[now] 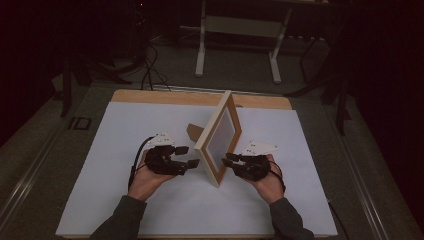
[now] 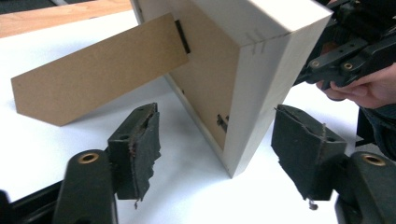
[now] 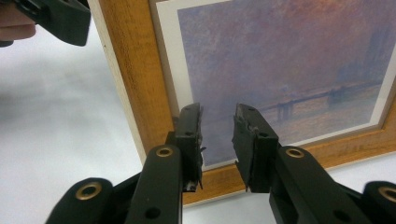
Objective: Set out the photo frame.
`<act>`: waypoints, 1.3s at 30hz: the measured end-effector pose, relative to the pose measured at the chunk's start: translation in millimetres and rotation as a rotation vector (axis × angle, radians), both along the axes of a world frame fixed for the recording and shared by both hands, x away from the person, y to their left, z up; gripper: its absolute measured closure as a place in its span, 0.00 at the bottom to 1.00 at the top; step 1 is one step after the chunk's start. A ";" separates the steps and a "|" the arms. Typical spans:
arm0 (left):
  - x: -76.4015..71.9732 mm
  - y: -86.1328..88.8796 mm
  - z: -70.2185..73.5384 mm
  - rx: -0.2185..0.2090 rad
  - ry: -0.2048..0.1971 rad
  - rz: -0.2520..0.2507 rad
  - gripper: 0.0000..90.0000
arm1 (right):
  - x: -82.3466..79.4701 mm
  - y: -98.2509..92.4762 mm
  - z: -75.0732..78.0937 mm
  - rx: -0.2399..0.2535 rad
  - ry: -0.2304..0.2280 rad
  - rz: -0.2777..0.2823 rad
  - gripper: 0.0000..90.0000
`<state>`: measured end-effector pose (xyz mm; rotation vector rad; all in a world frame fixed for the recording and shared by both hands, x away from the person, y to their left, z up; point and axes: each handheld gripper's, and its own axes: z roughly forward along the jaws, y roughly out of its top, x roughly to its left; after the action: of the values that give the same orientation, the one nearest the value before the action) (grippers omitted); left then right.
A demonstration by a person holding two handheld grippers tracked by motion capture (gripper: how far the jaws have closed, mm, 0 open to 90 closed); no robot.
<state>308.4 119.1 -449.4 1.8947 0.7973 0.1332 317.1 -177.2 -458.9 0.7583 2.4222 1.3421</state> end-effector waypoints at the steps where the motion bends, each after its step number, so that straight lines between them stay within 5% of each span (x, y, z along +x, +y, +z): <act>1: -0.2 -1.4 0.5 -0.003 0.000 -0.001 0.35 | 0.0 -0.1 -0.2 0.001 0.000 0.002 0.79; 23: 0.7 -34.8 12.1 0.023 -0.027 0.027 0.28 | 0.4 -4.3 -3.9 0.001 0.015 0.000 0.78; 39: 3.9 -47.1 13.8 0.043 -0.018 0.105 0.53 | 0.5 -10.3 -4.4 0.005 0.017 -0.009 0.78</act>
<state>312.3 72.1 -435.6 1.8897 0.8878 0.2335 317.5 -187.5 -463.3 0.7837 2.4264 1.3443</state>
